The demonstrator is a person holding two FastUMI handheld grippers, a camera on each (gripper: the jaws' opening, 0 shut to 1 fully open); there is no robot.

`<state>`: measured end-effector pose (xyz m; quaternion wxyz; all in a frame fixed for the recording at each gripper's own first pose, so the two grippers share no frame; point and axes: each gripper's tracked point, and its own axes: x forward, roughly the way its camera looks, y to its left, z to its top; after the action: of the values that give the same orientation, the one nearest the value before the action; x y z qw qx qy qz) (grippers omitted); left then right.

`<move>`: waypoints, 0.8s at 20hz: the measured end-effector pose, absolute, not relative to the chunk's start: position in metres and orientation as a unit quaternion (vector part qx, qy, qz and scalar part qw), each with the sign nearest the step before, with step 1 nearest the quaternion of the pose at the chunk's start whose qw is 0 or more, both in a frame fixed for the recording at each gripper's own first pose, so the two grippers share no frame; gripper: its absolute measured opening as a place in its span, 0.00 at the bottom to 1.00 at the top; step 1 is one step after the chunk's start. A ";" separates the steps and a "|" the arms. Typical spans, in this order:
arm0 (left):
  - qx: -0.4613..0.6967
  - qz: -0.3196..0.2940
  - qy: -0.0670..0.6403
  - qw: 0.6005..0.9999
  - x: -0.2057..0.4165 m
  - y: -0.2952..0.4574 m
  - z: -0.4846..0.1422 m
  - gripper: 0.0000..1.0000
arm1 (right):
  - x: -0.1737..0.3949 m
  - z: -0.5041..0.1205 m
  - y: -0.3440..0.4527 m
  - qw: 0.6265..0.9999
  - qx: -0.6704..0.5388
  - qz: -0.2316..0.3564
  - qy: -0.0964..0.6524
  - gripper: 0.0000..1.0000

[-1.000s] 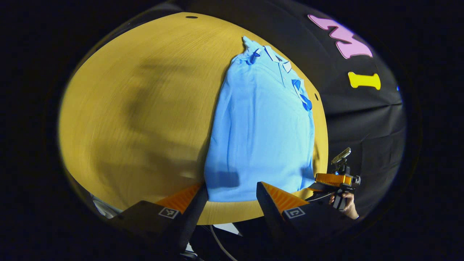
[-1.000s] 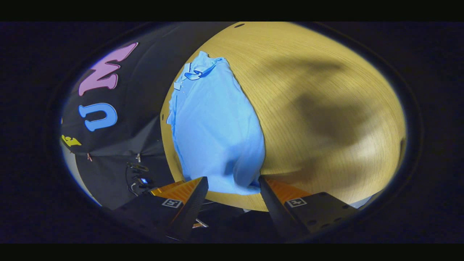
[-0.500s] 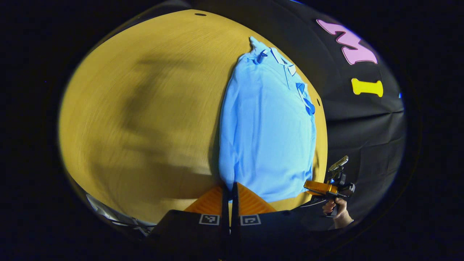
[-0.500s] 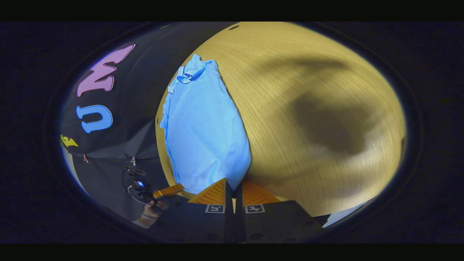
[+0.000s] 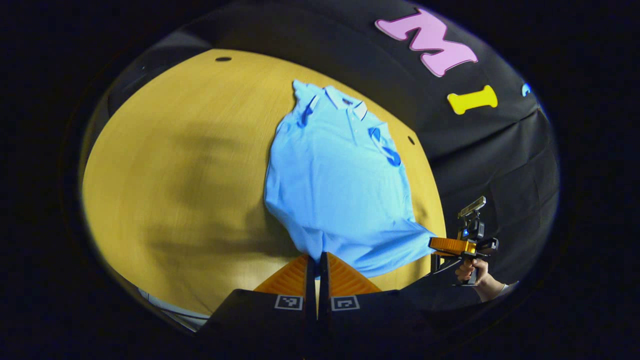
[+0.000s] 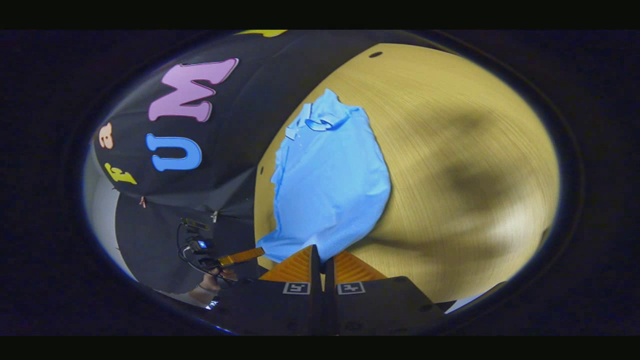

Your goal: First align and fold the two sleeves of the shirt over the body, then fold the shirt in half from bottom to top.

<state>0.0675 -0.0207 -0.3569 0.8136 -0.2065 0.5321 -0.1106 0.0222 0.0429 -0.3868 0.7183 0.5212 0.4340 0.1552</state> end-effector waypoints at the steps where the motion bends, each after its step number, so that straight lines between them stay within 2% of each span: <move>1: -0.199 -0.109 0.520 0.824 0.080 -0.018 -0.348 0.06 | 0.032 -0.377 0.039 0.725 0.524 0.161 0.418 0.05; 6: -0.166 -0.129 0.468 0.858 0.143 -0.023 -0.301 0.06 | 0.089 -0.334 0.023 0.754 0.523 0.180 0.354 0.10; 7: -0.157 -0.134 0.460 0.864 0.157 -0.024 -0.294 0.06 | 0.103 -0.325 0.021 0.759 0.522 0.184 0.343 0.05; 12: -0.123 -0.134 0.421 0.889 0.244 -0.023 -0.266 0.06 | 0.180 -0.300 0.006 0.795 0.483 0.197 0.308 0.05; 15: -0.107 -0.125 0.407 0.898 0.298 -0.021 -0.266 0.06 | 0.246 -0.290 -0.005 0.813 0.469 0.190 0.287 0.05; 16: -0.102 -0.121 0.405 0.900 0.316 -0.021 -0.267 0.06 | 0.270 -0.292 -0.005 0.817 0.467 0.186 0.283 0.00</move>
<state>0.3156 -0.0214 -0.2673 0.9005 -0.1023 0.4049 -0.1212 0.2705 -0.0048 -0.2923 0.8169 0.4669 0.2827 0.1864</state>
